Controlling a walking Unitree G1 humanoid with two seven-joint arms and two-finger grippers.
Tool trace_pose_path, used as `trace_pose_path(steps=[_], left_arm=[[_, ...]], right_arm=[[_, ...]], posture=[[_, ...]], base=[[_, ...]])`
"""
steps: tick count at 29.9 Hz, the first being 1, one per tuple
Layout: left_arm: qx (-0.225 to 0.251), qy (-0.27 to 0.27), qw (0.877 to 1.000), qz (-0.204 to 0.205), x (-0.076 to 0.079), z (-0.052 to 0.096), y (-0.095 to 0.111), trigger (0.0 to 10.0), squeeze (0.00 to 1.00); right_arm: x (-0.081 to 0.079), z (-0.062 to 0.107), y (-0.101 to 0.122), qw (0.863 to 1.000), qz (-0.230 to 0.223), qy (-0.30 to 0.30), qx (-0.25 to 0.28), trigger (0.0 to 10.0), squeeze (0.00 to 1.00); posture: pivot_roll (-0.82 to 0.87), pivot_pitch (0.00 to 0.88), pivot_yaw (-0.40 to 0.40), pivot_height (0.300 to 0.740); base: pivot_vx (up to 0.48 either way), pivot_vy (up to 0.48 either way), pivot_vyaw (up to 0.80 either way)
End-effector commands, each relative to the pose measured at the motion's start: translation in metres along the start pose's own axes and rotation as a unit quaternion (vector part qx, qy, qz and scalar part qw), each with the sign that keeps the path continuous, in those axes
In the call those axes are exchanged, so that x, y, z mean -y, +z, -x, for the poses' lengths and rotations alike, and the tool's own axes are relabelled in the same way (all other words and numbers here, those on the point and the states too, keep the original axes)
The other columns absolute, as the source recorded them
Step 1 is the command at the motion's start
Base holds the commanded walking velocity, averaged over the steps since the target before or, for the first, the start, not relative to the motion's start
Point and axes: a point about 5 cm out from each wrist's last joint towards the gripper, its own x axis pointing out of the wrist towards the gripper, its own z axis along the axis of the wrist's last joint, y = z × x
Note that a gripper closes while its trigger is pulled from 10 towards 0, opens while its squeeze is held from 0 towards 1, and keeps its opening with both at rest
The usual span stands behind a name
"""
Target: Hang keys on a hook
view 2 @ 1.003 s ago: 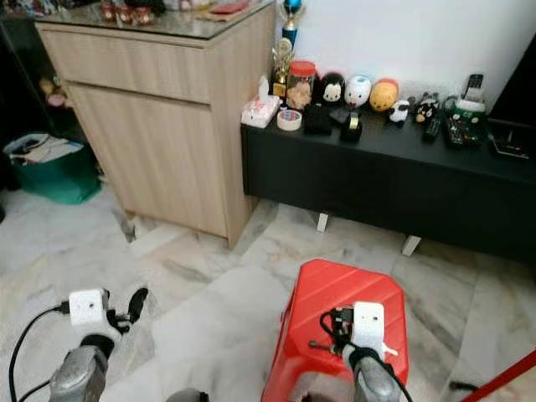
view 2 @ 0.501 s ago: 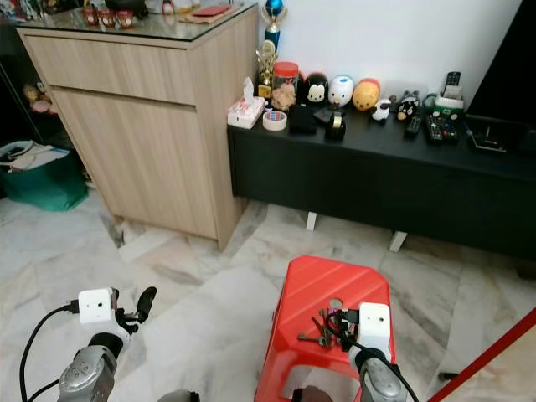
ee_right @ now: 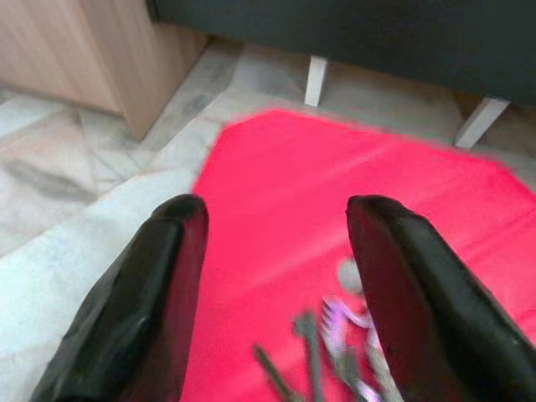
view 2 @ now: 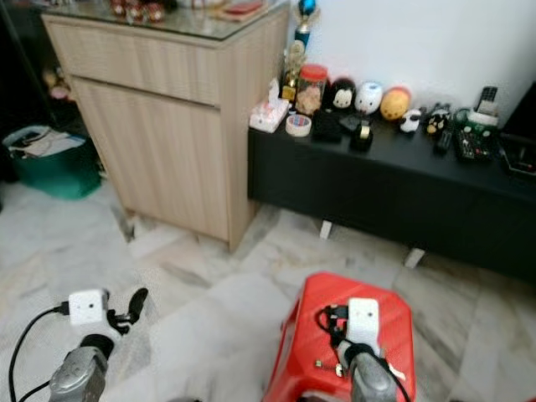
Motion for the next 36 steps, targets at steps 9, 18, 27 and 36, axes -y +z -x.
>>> trace_pose_path(steps=[9,18,27,36], left_arm=[[-0.025,-0.008,1.000,0.005,0.007,0.007,-0.014,10.0,0.00],[-0.031,-0.012,0.999,0.002,0.007,0.009,-0.016,10.0,0.00],[-0.041,-0.026,0.999,-0.006,0.010,0.007,-0.018,10.0,0.00],[-0.033,-0.038,0.999,-0.008,0.016,0.007,-0.015,10.0,0.00]], right_arm=[[0.010,0.007,-0.025,0.994,0.051,0.001,-0.097,10.0,0.00],[0.003,0.009,-0.036,0.985,0.083,0.030,-0.149,10.0,0.00],[-0.008,0.008,-0.038,0.982,0.081,0.056,-0.162,10.0,0.00],[-0.012,0.010,-0.042,0.980,0.087,0.067,-0.167,10.0,0.00]], posture=[[0.03,0.000,-0.049,0.645],[0.04,0.000,-0.055,0.645],[0.04,0.000,-0.047,0.645],[0.06,0.000,-0.053,0.645]], base=[[0.000,0.000,0.00],[0.000,0.000,0.00],[0.000,0.000,0.00],[0.000,0.000,0.00]])
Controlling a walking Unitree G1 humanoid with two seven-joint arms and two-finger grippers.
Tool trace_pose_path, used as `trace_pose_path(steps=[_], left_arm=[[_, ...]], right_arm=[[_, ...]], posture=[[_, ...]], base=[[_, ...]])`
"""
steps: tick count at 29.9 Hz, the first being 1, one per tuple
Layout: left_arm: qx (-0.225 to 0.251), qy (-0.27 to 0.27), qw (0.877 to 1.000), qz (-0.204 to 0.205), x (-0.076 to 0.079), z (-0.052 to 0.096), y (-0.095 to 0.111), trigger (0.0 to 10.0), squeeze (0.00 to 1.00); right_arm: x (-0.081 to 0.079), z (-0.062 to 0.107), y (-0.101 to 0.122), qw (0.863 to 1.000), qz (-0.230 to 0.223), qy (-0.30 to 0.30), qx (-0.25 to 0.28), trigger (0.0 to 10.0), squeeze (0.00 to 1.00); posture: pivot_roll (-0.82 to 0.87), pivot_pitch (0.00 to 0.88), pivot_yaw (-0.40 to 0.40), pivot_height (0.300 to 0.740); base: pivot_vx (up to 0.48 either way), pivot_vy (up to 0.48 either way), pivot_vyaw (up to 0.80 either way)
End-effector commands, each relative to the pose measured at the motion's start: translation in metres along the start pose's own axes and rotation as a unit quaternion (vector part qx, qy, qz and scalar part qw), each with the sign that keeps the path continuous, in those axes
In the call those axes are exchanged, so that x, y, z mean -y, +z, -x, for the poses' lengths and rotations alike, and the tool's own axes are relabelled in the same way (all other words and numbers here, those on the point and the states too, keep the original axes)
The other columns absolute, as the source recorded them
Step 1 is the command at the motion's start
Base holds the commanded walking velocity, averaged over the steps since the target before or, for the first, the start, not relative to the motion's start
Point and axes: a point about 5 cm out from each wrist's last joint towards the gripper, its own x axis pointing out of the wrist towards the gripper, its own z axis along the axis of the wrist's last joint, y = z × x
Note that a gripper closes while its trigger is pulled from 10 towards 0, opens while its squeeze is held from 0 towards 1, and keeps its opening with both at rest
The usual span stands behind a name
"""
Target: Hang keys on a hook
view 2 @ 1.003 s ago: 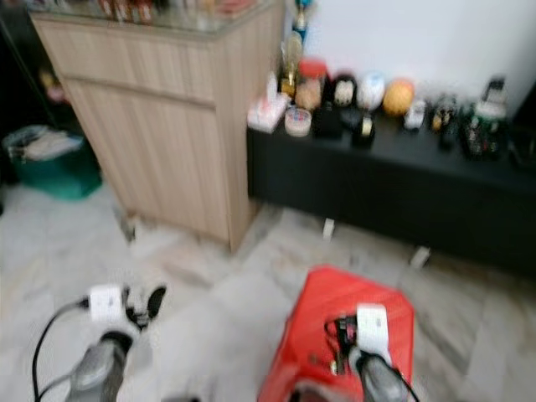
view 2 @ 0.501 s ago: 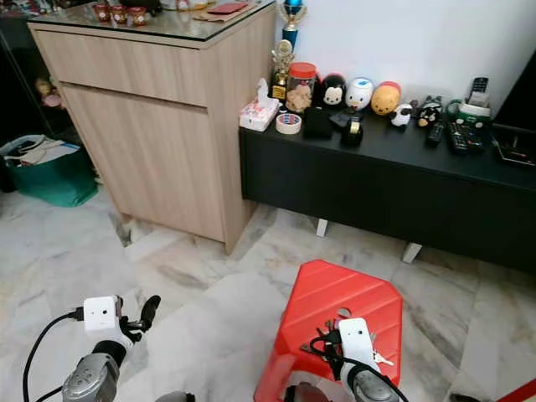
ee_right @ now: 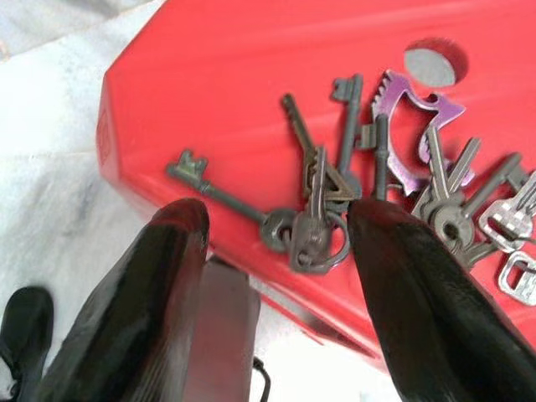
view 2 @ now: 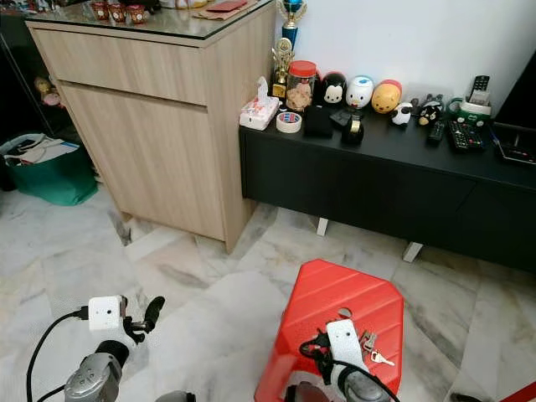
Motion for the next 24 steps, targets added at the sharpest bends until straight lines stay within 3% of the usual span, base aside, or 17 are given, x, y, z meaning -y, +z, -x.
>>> trace_pose_path(steps=[1,3,9,24], left_arm=[[-0.003,-0.008,1.000,-0.006,0.003,-0.001,0.001,10.0,0.00],[0.010,0.000,1.000,0.000,0.000,0.000,0.005,10.0,0.00],[0.017,-0.002,1.000,0.004,0.004,-0.001,0.007,10.0,0.00],[0.015,0.002,1.000,0.010,0.008,0.005,0.004,10.0,0.00]], right_arm=[[0.001,0.000,0.001,1.000,-0.003,-0.006,0.003,10.0,0.00],[0.007,-0.001,0.012,0.998,-0.031,-0.032,0.039,10.0,0.00],[0.007,-0.002,0.022,0.997,-0.033,-0.036,0.062,10.0,0.00],[0.009,0.000,0.014,0.997,-0.037,-0.031,0.054,10.0,0.00]], posture=[[0.06,0.000,-0.053,0.645],[0.06,0.000,-0.060,0.645],[0.07,0.004,-0.075,0.645],[0.09,0.092,-0.093,0.625]], base=[[0.000,0.000,0.00],[0.000,0.000,0.00],[0.000,0.000,0.00],[0.000,0.000,0.00]])
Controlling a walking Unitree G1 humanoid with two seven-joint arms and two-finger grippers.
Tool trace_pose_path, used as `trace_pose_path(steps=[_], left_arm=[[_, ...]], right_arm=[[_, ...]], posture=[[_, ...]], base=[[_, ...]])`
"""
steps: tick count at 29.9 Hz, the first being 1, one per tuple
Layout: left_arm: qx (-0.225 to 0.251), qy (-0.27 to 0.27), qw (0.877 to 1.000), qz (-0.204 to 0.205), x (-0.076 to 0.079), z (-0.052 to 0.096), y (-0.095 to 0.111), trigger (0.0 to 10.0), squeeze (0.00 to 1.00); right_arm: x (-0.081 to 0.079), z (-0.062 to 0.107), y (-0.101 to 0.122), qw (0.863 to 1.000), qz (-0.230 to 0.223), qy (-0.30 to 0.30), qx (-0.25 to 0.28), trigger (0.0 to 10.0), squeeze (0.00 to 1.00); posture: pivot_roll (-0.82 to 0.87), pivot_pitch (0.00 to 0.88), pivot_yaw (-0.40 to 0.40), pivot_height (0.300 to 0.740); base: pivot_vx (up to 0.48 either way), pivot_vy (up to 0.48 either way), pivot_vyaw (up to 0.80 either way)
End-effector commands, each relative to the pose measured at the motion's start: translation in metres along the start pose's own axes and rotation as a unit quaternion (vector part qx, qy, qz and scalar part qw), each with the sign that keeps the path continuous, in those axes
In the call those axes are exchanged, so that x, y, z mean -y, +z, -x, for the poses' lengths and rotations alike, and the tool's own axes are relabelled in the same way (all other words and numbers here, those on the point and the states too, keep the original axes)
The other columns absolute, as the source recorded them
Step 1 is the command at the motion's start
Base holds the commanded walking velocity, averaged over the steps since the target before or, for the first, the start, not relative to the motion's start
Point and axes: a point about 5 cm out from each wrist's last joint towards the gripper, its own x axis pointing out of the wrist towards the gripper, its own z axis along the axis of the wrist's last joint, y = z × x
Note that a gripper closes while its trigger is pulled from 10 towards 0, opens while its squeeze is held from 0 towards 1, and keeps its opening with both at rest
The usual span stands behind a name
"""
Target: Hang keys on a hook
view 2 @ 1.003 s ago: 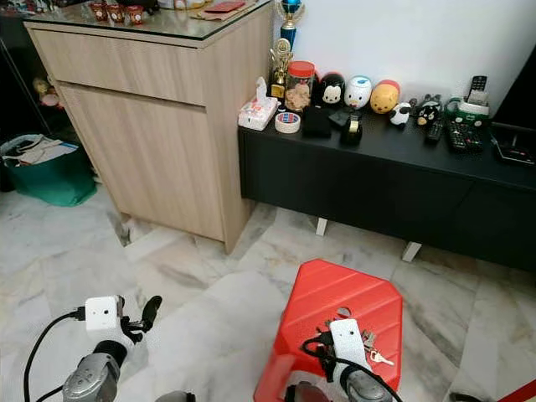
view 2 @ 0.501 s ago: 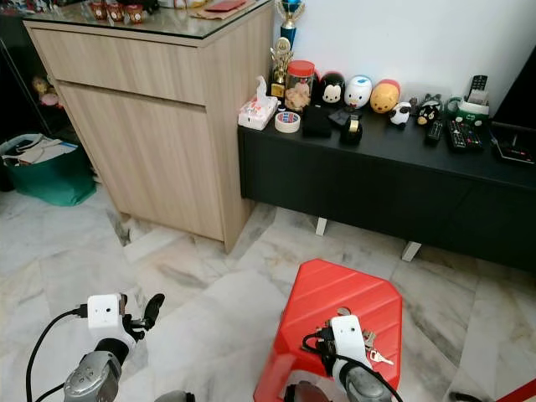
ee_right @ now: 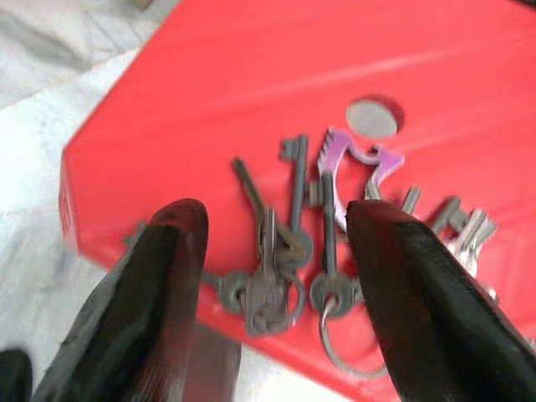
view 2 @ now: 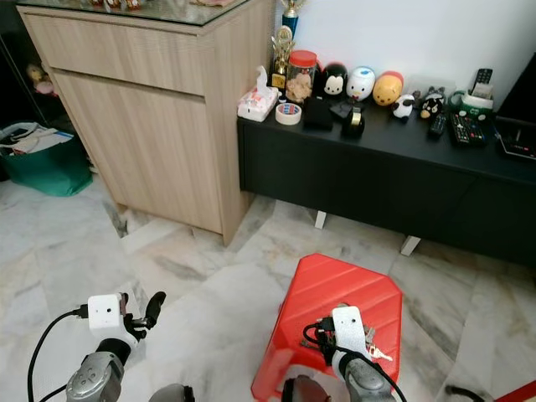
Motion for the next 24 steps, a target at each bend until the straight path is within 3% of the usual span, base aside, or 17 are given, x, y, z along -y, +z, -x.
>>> trace_pose_path(steps=[1,14,24], left_arm=[[-0.005,-0.004,1.000,0.002,0.004,0.002,-0.002,10.0,0.00],[0.001,0.000,1.000,0.005,0.005,0.003,0.002,10.0,0.00],[0.010,-0.002,1.000,0.007,0.009,0.000,0.007,10.0,0.00]], right_arm=[[0.001,0.002,-0.006,1.000,-0.006,-0.003,-0.010,10.0,0.00],[0.007,0.001,0.001,1.000,-0.007,0.002,0.002,10.0,0.00],[0.003,-0.005,0.022,0.999,-0.018,0.011,0.045,10.0,0.00]], posture=[[0.09,0.095,-0.093,0.625],[0.08,0.132,-0.088,0.597],[0.09,0.140,-0.089,0.597]], base=[[0.000,0.000,0.00],[0.000,0.000,0.00],[0.000,0.000,0.00]])
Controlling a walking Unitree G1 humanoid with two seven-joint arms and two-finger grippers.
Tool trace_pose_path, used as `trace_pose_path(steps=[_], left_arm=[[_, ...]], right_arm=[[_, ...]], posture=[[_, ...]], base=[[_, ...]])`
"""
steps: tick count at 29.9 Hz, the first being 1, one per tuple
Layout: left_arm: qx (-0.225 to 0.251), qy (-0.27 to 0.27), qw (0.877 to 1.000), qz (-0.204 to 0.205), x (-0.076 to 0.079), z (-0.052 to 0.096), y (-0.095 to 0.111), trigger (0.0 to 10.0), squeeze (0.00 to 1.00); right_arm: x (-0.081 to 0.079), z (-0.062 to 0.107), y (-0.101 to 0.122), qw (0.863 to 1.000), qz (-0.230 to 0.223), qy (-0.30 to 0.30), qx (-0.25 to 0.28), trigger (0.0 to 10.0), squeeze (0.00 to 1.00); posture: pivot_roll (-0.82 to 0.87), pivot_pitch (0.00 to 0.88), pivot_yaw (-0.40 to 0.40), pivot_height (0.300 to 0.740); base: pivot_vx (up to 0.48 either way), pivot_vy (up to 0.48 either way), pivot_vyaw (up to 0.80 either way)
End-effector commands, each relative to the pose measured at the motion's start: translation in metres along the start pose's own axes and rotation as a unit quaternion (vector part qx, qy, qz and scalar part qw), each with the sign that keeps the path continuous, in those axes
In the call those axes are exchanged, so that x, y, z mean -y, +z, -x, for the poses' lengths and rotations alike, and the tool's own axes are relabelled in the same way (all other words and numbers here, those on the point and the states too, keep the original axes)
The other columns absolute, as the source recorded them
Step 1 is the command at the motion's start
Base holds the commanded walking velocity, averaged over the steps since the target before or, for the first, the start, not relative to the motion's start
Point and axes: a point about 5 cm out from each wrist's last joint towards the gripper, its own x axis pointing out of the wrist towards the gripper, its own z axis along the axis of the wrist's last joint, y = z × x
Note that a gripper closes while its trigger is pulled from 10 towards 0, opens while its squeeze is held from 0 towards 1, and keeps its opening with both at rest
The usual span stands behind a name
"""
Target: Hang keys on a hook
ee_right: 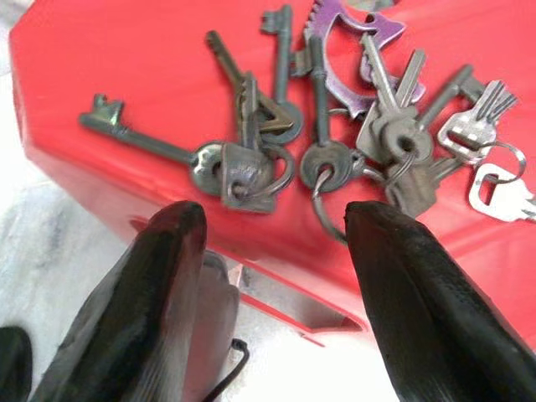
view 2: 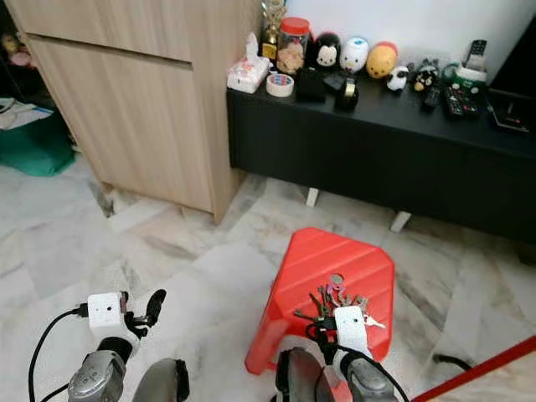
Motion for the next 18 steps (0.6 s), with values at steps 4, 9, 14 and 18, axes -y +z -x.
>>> trace_pose_path(steps=[4,9,14,18], left_arm=[[0.005,0.001,1.000,0.002,0.002,-0.001,0.004,10.0,0.00],[0.004,0.003,1.000,0.003,0.001,0.000,0.003,10.0,0.00],[0.003,0.003,1.000,0.002,-0.001,0.001,0.003,10.0,0.00],[0.002,0.002,1.000,0.002,-0.001,0.001,0.003,10.0,0.00]], right_arm=[[-0.001,-0.006,0.024,0.999,-0.006,0.002,0.041,10.0,0.00],[-0.001,-0.010,0.038,0.998,0.002,0.002,0.061,10.0,0.00],[0.000,-0.012,0.045,0.998,0.018,0.005,0.057,10.0,0.00],[-0.006,-0.013,0.043,0.998,0.027,0.026,0.041,10.0,0.00]], posture=[[0.10,0.141,-0.091,0.597],[0.10,0.144,-0.091,0.597],[0.10,0.144,-0.092,0.597],[0.10,0.150,-0.091,0.597]], base=[[0.000,0.000,0.00],[0.000,0.000,0.00],[0.000,0.000,0.00],[0.000,0.000,0.00]])
